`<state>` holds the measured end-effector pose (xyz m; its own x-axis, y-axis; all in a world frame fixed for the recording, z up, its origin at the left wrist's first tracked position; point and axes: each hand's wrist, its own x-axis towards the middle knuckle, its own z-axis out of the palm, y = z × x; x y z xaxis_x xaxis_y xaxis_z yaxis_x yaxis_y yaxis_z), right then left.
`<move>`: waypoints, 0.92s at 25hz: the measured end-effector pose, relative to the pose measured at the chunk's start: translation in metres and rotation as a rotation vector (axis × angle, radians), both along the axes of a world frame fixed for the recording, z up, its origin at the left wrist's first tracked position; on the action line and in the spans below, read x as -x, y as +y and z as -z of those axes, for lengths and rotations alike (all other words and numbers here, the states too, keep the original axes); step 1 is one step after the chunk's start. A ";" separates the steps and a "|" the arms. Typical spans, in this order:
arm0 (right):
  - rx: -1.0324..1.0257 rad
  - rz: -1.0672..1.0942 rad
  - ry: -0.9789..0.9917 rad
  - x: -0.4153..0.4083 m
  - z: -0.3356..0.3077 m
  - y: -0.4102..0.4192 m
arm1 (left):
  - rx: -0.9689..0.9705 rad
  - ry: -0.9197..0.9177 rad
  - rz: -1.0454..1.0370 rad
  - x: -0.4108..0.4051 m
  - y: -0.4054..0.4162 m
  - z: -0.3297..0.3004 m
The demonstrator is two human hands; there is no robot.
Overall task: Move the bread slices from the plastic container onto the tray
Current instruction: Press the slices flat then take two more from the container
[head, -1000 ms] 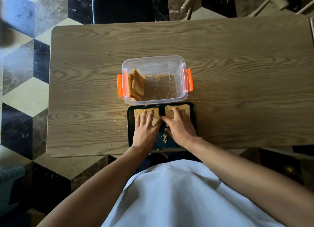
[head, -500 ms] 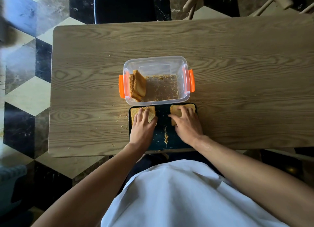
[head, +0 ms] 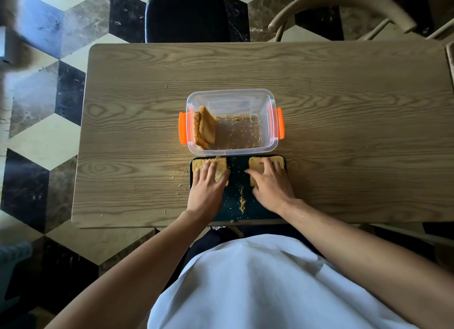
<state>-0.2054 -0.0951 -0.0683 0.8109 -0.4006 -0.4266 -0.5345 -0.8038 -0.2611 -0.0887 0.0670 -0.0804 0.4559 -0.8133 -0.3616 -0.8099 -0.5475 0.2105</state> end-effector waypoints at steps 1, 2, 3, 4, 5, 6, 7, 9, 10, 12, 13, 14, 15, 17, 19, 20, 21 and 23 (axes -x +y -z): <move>0.000 -0.003 -0.010 0.000 -0.001 0.001 | 0.004 0.016 -0.010 0.001 0.001 -0.002; -0.004 -0.007 -0.022 -0.001 -0.003 0.003 | 0.019 0.033 -0.024 0.002 0.001 -0.004; -0.020 -0.011 -0.040 -0.002 -0.005 0.005 | 0.048 0.050 -0.041 0.003 0.001 -0.008; -0.057 -0.012 -0.067 -0.004 -0.008 0.007 | 0.103 0.071 -0.058 0.003 0.000 -0.014; -0.117 -0.015 -0.102 -0.006 -0.012 0.010 | 0.188 0.094 -0.076 0.004 0.000 -0.020; -0.196 -0.019 -0.143 -0.010 -0.017 0.012 | 0.300 0.116 -0.098 0.005 -0.001 -0.026; -0.279 -0.024 -0.195 -0.015 -0.024 0.015 | 0.418 0.136 -0.132 0.004 -0.002 -0.034; -0.391 -0.032 -0.336 -0.030 -0.041 0.016 | 0.598 0.178 -0.269 0.000 -0.004 -0.052; -0.409 -0.024 -0.414 -0.041 -0.050 0.016 | 0.665 0.196 -0.359 -0.004 -0.006 -0.062; -0.401 0.041 -0.547 -0.067 -0.063 0.010 | 0.751 0.211 -0.514 -0.017 -0.014 -0.079; -0.407 0.116 -0.576 -0.082 -0.067 0.006 | 0.749 0.236 -0.591 -0.026 -0.020 -0.087; -0.435 0.215 -0.564 -0.098 -0.069 0.001 | 0.715 0.300 -0.674 -0.036 -0.027 -0.094; -0.481 0.322 -0.518 -0.115 -0.068 -0.004 | 0.662 0.396 -0.744 -0.045 -0.035 -0.100; -0.561 0.476 -0.359 -0.146 -0.062 -0.013 | 0.579 0.584 -0.803 -0.057 -0.049 -0.107; -0.597 0.522 -0.189 -0.170 -0.050 -0.017 | 0.588 0.719 -0.830 -0.063 -0.058 -0.110; -0.616 0.524 -0.136 -0.178 -0.044 -0.017 | 0.605 0.769 -0.854 -0.065 -0.062 -0.111; -0.634 0.518 -0.108 -0.185 -0.039 -0.015 | 0.615 0.801 -0.878 -0.066 -0.066 -0.111; -0.647 0.502 -0.102 -0.192 -0.030 -0.013 | 0.615 0.828 -0.909 -0.065 -0.070 -0.110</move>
<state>-0.0135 -0.1077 -0.0388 0.6483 -0.4259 -0.6312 -0.7385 -0.1499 -0.6573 -0.0241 -0.0032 0.0299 0.7384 -0.4741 -0.4795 0.2596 -0.4564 0.8511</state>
